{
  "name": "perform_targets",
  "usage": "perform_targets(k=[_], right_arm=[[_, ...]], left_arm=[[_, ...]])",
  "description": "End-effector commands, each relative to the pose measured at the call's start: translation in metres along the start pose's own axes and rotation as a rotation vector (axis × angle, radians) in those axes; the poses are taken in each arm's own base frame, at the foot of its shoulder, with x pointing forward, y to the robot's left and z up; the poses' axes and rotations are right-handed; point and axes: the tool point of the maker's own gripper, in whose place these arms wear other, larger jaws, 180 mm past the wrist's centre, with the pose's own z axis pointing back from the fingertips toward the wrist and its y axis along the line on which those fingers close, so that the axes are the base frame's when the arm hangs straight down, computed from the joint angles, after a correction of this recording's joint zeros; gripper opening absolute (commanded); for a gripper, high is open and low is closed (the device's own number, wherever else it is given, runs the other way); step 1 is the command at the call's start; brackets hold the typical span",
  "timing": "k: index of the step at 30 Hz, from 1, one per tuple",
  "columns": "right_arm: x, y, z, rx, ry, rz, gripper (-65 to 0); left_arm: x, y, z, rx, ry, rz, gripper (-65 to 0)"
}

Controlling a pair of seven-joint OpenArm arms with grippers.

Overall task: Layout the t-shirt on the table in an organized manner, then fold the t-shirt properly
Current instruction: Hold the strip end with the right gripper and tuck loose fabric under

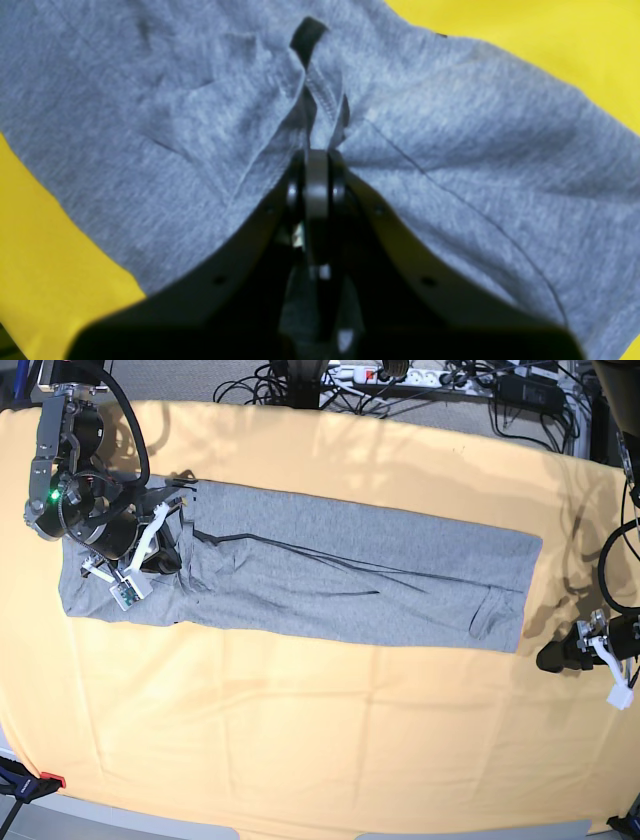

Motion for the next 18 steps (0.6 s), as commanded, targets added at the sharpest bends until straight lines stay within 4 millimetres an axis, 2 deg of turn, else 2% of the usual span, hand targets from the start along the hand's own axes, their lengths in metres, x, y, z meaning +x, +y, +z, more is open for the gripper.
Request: perform_targets(k=[1, 5, 8, 12, 18], right_arm=[[0.017, -0.003, 0.006, -0.005, -0.053, 0.037, -65.0], [0.027, 0.005, 0.014, 0.002, -0.063, 0.105, -65.0], [0.034, 0.018, 0.021, 0.042, -0.071, 0.113, -65.0], [0.033, 0.036, 0.028, 0.087, -0.091, 0.112, -65.0], [0.025, 0.029, 0.028, 0.043, -0.051, 0.137, -65.0]], left_arm=[[0.025, -0.004, 0.012, -0.007, -0.070, -0.028, -20.5], [0.025, -0.004, 0.012, -0.007, -0.070, -0.028, -20.5], [0.025, -0.004, 0.012, -0.007, -0.069, -0.028, -20.5], [0.025, -0.004, 0.012, -0.006, -0.069, -0.028, -20.5], [0.025, -0.004, 0.012, -0.007, -0.070, -0.028, -20.5]])
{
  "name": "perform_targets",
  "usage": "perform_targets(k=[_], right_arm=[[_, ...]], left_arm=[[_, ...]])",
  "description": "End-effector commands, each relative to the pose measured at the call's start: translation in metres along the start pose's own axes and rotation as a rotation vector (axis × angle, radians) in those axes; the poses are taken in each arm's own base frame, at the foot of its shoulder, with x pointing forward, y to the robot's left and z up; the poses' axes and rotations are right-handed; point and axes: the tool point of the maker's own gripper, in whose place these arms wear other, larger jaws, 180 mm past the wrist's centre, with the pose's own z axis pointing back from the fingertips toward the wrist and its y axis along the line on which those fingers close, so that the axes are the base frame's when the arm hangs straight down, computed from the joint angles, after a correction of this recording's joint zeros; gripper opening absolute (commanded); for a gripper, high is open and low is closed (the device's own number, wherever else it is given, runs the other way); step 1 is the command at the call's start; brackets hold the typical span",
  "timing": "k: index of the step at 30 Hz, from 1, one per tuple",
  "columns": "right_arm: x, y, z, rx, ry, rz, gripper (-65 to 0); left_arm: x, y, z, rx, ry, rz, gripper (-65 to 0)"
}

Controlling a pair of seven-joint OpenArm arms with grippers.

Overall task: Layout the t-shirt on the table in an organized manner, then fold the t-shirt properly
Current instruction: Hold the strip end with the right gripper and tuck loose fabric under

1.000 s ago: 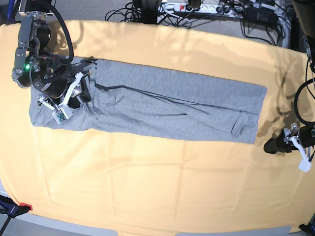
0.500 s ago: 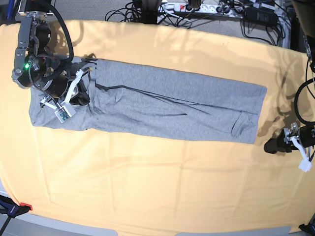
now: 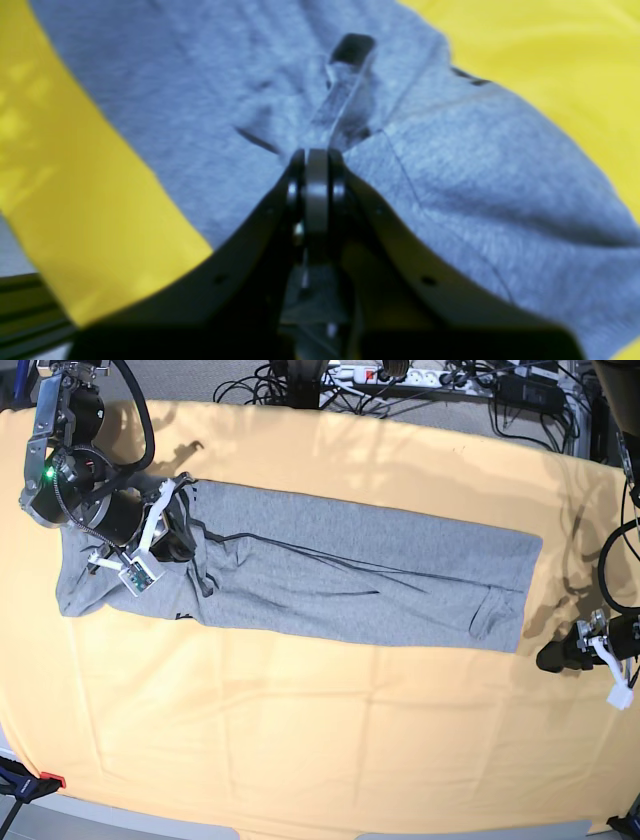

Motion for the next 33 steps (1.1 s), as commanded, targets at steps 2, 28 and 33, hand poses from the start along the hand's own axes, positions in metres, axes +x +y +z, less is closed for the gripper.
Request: perform_targets(k=[2, 28, 33], right_arm=[[0.012, -0.003, 0.005, -0.008, -0.042, 0.024, -65.0], [-0.004, -0.021, -0.002, -0.074, -0.003, -0.010, -65.0], [0.008, -0.004, 0.008, -0.024, -0.010, 0.039, -65.0]], left_arm=[[0.025, -0.004, 0.012, -0.007, -0.068, -0.028, -20.5], [0.021, -0.004, 0.012, -0.006, -0.046, -0.028, -20.5], [0.021, -0.004, 0.012, -0.006, -0.046, -0.028, -20.5]])
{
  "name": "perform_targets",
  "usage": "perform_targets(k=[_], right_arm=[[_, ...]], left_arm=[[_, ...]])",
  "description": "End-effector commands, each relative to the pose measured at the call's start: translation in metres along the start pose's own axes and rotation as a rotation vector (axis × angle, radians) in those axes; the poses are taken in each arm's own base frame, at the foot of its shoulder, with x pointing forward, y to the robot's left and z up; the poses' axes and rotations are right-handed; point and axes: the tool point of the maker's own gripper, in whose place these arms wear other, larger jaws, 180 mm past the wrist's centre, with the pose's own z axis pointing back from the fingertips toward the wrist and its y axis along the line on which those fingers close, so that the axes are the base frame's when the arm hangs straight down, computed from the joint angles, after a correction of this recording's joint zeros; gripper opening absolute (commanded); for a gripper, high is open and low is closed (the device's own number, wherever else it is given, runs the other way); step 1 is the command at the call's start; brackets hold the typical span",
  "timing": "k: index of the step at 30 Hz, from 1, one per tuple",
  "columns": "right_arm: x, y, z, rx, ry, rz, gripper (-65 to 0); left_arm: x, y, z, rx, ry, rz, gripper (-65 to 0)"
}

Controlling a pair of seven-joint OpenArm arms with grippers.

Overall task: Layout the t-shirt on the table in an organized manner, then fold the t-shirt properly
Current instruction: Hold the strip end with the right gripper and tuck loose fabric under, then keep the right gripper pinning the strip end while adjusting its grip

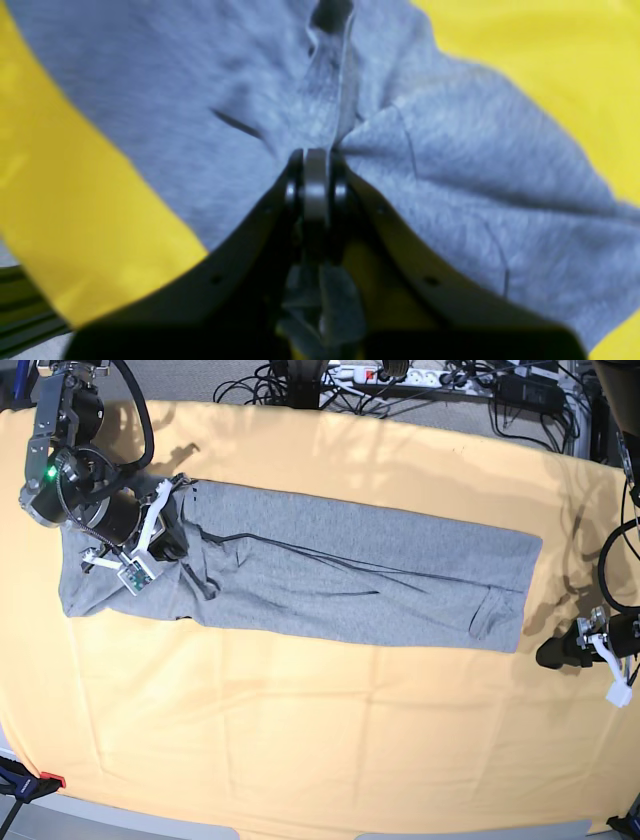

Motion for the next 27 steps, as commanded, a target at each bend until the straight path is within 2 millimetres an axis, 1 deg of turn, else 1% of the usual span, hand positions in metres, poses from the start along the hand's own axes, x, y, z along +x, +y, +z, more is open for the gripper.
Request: perform_targets(k=[1, 4, 8, 9, 10, 12, 13, 15, 16, 19, 20, 21, 23, 24, 25, 26, 27], right_arm=[[0.011, -0.002, 0.005, -0.003, -0.035, 0.025, -65.0], [0.010, 0.000, 0.005, 0.010, -0.033, 0.021, -65.0], [0.011, 0.001, 0.005, 0.016, -0.035, 0.018, -54.3], [0.011, 0.001, 0.005, 0.016, -0.034, 0.018, -52.8], [0.011, 0.001, 0.005, 0.016, -0.034, 0.018, -52.7], [0.011, 0.001, 0.005, 0.011, -0.034, 0.012, -52.9], [0.009, -0.002, 0.005, -0.001, -0.027, 0.006, -54.3], [0.006, -0.005, 0.005, -0.022, -0.009, 0.012, -62.9], [0.005, -0.007, 0.005, -0.032, -0.002, 0.016, -65.0], [0.007, -0.008, 0.005, -0.035, -0.015, 0.017, -65.0], [0.008, -0.008, 0.005, -0.034, -0.019, 0.015, -60.9], [0.008, -0.008, 0.005, -0.038, -0.019, 0.008, -54.3], [0.010, -0.011, 0.005, -0.054, -0.031, -0.023, -39.2], [0.010, -0.013, 0.005, -0.060, -0.037, -0.035, -34.0], [0.010, -0.014, 0.005, -0.062, -0.040, -0.043, -32.9], [0.010, -0.015, 0.004, -0.066, -0.045, -0.055, -33.5], [0.010, -0.017, 0.004, -0.077, -0.046, -0.064, -35.6]], left_arm=[[0.025, -0.004, 0.013, -0.006, -0.070, -0.029, -20.5], [0.025, -0.004, 0.013, -0.006, -0.070, -0.029, -20.5], [0.025, -0.004, 0.013, -0.006, -0.070, -0.029, -20.5], [0.025, -0.004, 0.013, -0.006, -0.070, -0.029, -20.5], [0.025, -0.004, 0.013, -0.006, -0.070, -0.029, -20.5], [0.025, -0.004, 0.013, -0.006, -0.070, -0.029, -20.5], [0.025, -0.004, 0.013, -0.006, -0.070, -0.029, -20.5], [0.025, -0.004, 0.013, -0.006, -0.070, -0.029, -20.5], [0.025, -0.004, 0.013, -0.006, -0.070, -0.029, -20.5], [0.025, -0.004, 0.013, -0.006, -0.070, -0.029, -20.5], [0.025, -0.004, 0.013, -0.006, -0.070, -0.029, -20.5], [0.025, -0.004, 0.013, -0.006, -0.070, -0.029, -20.5], [0.025, -0.004, 0.013, -0.006, -0.069, -0.029, -20.5], [0.025, -0.004, 0.013, -0.006, -0.069, -0.029, -20.5], [0.025, -0.004, 0.013, -0.006, -0.069, -0.029, -20.5], [0.025, -0.004, 0.013, -0.006, -0.069, -0.029, -20.5], [0.025, -0.004, 0.013, -0.006, -0.069, -0.029, -20.5]])
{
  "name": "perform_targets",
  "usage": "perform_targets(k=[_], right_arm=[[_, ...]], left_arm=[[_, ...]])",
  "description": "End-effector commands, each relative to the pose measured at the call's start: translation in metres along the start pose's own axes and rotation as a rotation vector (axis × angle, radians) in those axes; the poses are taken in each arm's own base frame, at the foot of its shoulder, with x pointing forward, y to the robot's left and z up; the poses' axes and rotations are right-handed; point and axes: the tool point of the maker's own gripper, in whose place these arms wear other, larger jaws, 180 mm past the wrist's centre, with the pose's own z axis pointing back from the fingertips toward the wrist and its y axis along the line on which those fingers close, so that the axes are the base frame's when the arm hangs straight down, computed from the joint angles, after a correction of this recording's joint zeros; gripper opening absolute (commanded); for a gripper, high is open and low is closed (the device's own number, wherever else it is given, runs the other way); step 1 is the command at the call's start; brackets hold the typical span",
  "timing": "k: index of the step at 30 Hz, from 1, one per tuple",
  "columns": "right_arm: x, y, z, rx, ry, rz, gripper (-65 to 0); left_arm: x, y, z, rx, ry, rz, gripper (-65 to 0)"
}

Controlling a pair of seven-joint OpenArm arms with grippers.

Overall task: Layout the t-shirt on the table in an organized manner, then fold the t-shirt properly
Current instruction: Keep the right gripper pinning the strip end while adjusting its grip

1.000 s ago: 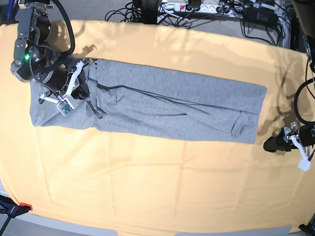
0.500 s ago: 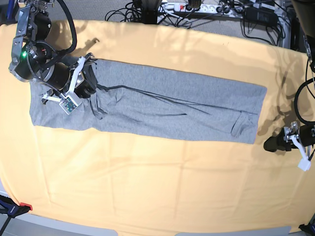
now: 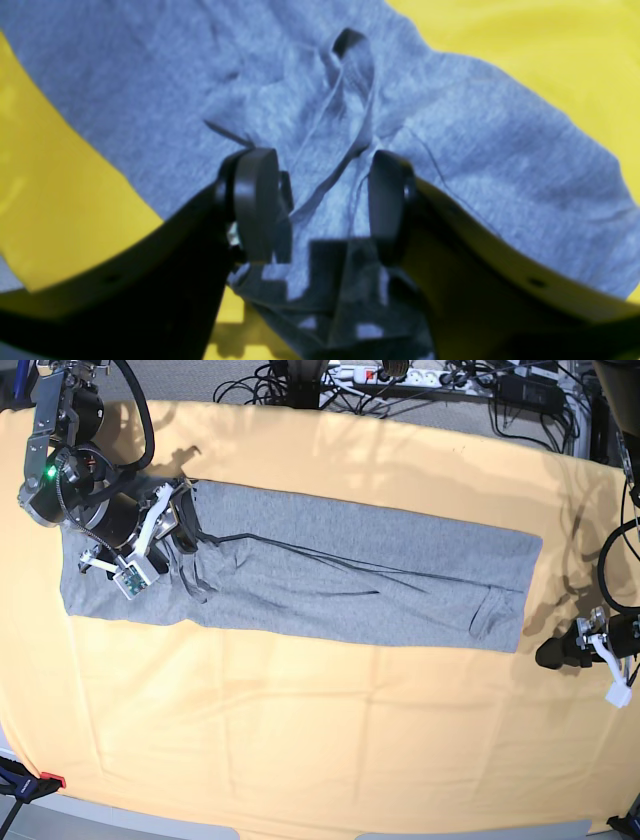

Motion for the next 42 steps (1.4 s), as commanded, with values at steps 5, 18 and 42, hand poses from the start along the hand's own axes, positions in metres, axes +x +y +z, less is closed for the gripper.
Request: perform_targets(k=[5, 18, 42], right_arm=[[0.009, -0.012, 0.004, -0.052, -0.028, 0.021, -59.7], [0.013, -0.005, -0.001, -0.048, -0.055, -0.024, -40.6], [0.011, 0.003, -0.005, -0.038, -0.053, -0.013, -44.7]], left_arm=[[0.025, -0.004, 0.013, -0.006, -0.069, -0.029, -20.5], [0.025, -0.004, 0.013, -0.006, -0.069, -0.029, -20.5], [0.024, -0.004, 0.012, -0.006, -0.062, -0.029, -20.5]])
